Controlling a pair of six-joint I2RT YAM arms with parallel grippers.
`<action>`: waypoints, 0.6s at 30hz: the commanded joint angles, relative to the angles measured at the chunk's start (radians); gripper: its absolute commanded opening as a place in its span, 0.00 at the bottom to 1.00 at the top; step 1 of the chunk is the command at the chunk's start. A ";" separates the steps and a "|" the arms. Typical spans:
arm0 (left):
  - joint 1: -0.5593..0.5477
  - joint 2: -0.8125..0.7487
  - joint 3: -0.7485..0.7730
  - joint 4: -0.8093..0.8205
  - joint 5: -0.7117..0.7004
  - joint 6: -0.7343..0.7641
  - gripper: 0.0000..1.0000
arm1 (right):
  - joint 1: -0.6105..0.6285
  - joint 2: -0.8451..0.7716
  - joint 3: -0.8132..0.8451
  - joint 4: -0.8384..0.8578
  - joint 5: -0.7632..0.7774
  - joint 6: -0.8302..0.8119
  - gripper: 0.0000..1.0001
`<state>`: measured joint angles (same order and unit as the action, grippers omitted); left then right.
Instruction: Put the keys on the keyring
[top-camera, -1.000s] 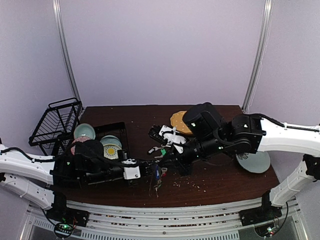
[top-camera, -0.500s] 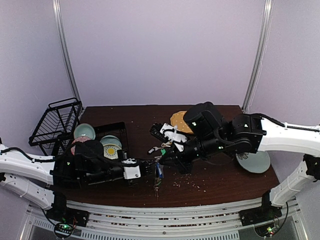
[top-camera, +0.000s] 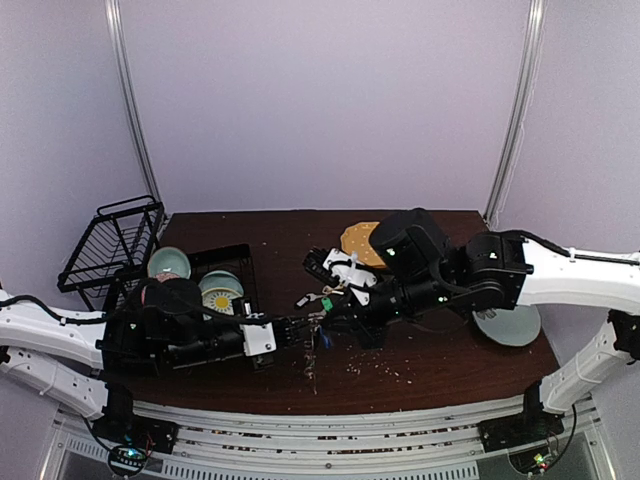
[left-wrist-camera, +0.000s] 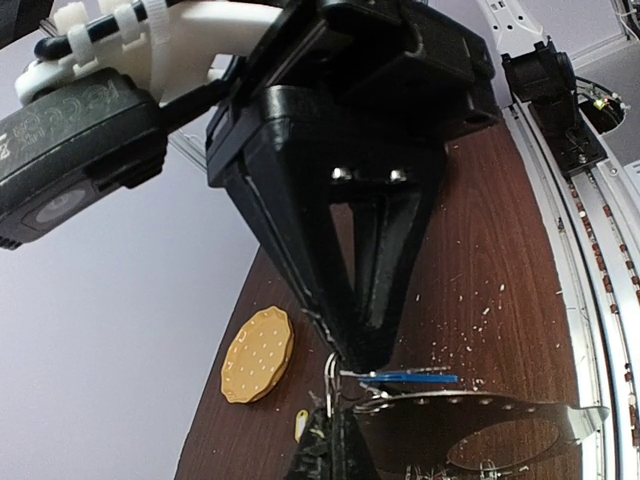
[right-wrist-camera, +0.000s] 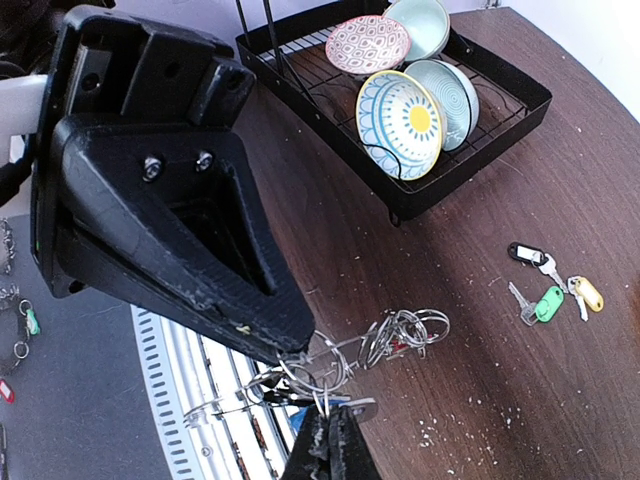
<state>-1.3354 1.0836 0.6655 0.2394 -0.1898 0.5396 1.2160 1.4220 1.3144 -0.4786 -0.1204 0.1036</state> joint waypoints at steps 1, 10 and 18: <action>-0.013 -0.008 0.016 0.081 0.039 -0.019 0.00 | -0.013 -0.030 -0.016 0.045 -0.015 -0.010 0.00; -0.013 -0.002 0.024 0.075 0.051 -0.014 0.00 | -0.008 -0.011 0.014 0.070 -0.034 -0.035 0.00; -0.013 -0.093 -0.078 0.231 0.232 -0.007 0.00 | -0.030 -0.028 -0.010 0.068 -0.072 -0.047 0.00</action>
<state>-1.3350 1.0458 0.6178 0.2951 -0.1284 0.5278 1.2102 1.4166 1.3064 -0.4561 -0.1669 0.0731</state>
